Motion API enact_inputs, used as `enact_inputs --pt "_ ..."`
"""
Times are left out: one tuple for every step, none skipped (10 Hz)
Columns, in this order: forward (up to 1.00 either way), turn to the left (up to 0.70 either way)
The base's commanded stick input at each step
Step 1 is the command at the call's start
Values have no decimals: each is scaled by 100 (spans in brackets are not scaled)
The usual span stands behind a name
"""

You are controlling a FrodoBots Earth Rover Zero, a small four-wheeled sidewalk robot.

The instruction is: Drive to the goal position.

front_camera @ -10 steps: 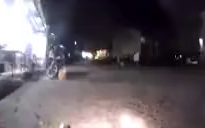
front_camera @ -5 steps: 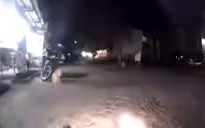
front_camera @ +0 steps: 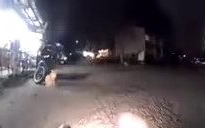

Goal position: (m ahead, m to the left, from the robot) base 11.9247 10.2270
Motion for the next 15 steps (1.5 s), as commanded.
enact_inputs --pt "100 1" --pt "100 6" --pt "100 12" --pt "100 18" --pt "100 23" --pt "100 27" --pt "100 27" --pt "100 27" --pt "100 27" --pt "100 27" --pt "100 27" --pt "100 27" --pt "100 27" --pt "100 20" --pt "100 8"
